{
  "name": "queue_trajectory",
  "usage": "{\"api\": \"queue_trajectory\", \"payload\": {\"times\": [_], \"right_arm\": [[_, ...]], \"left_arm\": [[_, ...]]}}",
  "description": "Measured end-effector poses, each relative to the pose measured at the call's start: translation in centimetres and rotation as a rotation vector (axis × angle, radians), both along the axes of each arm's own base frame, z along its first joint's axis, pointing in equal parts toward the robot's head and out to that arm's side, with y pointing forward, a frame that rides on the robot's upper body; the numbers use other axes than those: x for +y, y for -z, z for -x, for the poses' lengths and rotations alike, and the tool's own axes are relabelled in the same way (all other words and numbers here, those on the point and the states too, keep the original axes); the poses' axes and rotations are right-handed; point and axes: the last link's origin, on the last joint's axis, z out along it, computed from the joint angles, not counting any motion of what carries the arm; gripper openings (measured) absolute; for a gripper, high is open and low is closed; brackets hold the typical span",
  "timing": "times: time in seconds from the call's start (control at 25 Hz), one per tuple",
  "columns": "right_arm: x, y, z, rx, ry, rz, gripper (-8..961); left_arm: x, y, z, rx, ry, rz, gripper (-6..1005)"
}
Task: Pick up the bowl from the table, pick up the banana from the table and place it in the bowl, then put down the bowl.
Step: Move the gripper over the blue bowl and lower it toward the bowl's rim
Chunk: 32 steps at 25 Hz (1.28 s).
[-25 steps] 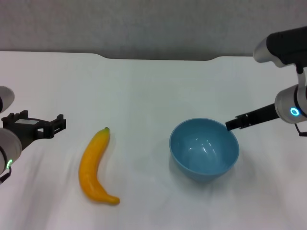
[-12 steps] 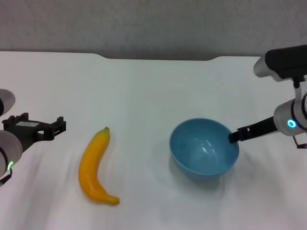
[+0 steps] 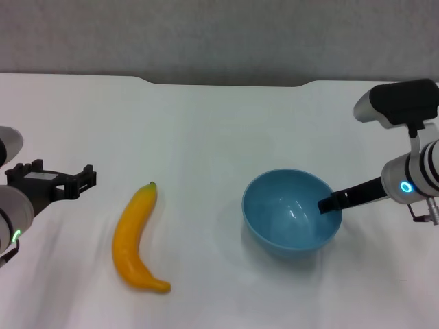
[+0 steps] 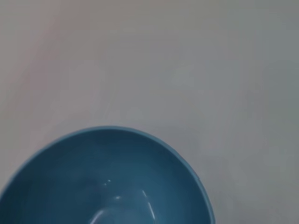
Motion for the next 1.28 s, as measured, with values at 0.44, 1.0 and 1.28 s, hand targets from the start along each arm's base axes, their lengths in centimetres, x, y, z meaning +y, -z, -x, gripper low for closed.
{"api": "queue_trajectory", "payload": {"times": [0.44,1.0,1.28], "right_arm": [[0.3,1.2,-0.3,-0.031,-0.012,0.024,590],[0.3,1.9,0.3,-0.046,-0.064,0.041,358],[0.3,1.9,0.3,-0.047,-0.067,0.04,90]], "left_arm": [[0.0,0.1,0.0,-0.008,0.006,-0.003,897],[0.0,0.1,0.1,-0.008,0.006,-0.004,897],[0.0,0.2,0.0,-0.013,0.014,-0.005,897]]}}
